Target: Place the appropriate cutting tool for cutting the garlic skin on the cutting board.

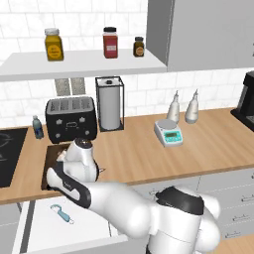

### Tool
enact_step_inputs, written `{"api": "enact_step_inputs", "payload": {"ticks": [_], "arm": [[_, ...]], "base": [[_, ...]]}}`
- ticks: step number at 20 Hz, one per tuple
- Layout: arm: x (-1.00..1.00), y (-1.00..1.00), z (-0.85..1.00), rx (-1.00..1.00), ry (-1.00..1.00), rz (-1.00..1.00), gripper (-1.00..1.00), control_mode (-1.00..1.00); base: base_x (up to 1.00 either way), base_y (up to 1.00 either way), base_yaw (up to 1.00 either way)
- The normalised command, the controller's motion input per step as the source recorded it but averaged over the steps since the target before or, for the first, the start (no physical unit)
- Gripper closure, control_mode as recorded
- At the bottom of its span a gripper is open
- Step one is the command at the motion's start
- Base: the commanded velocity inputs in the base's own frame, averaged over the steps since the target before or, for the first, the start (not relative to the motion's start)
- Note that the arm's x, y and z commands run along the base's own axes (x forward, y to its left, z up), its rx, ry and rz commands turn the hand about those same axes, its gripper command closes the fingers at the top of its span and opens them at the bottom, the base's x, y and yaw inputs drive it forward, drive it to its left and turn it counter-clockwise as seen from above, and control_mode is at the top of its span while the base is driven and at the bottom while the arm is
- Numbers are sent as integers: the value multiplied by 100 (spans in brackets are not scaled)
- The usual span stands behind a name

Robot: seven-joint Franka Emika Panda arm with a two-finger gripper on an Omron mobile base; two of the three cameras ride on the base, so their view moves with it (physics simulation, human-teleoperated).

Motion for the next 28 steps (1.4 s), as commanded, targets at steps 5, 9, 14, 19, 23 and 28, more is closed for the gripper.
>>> {"api": "enact_step_inputs", "payload": {"ticks": [5,9,14,19,23,28], "arm": [[53,0,5,0,1,-3,100,-100],[51,0,0,0,1,-4,100,-100],[42,0,-14,-5,2,-3,100,-100],[35,0,-27,-8,7,-2,100,-100],[27,0,-20,-2,7,-2,100,-100],[6,8,-17,-2,1,-1,100,-100]], "base": [[0,0,0],[0,0,0],[0,0,0],[0,0,0],[0,0,0],[0,0,0]]}}
